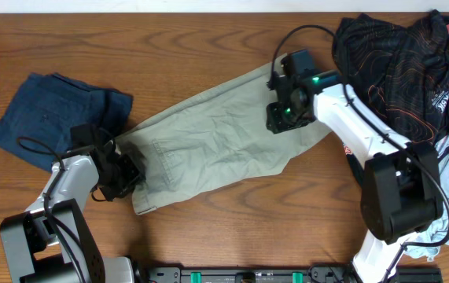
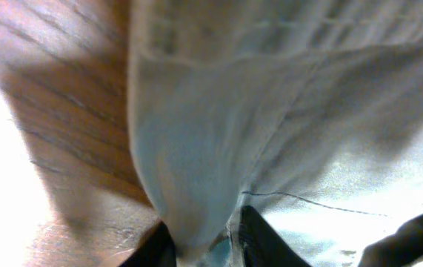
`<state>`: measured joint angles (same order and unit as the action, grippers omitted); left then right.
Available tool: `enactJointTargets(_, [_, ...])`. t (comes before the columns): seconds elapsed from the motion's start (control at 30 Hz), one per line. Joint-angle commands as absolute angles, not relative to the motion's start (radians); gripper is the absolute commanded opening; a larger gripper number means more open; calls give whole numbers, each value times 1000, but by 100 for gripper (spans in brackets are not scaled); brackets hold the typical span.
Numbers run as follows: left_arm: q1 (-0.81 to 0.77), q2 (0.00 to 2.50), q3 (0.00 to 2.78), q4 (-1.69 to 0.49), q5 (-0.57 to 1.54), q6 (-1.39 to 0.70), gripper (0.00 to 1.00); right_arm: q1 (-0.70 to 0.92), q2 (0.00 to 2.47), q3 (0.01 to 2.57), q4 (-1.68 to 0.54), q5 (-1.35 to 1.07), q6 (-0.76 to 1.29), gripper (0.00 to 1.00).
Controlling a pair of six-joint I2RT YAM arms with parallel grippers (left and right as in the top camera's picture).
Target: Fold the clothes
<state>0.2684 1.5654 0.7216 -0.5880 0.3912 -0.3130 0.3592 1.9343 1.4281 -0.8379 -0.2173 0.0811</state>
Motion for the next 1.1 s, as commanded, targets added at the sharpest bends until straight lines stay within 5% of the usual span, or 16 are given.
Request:
enactJointTargets(0.0, [269,1581,702,-603,405,-303,21,394,1903,1436,-834,-225,69,39])
enactJointTargets(0.07, [269,1581,702,-608,405,-303,6,410,1903,1425,-826,-225,70,38])
enactJointTargets(0.23, [269,1578,711,-643,404,-303,6,436,1903,1396,-819,-225,70,34])
enactJointTargets(0.43, [269,1550,843,-857,350,-299,6,472,1904,1361,-813,-239,73,1])
enactJointTargets(0.77, [269,1395,1179,-1262,340,-296,6,617,1904,1201,-624,-405,73,1])
enactJointTargets(1.07, [269,1249,1243,-1251,630,-312,6,820,1905,1129,-413,-476,101,1])
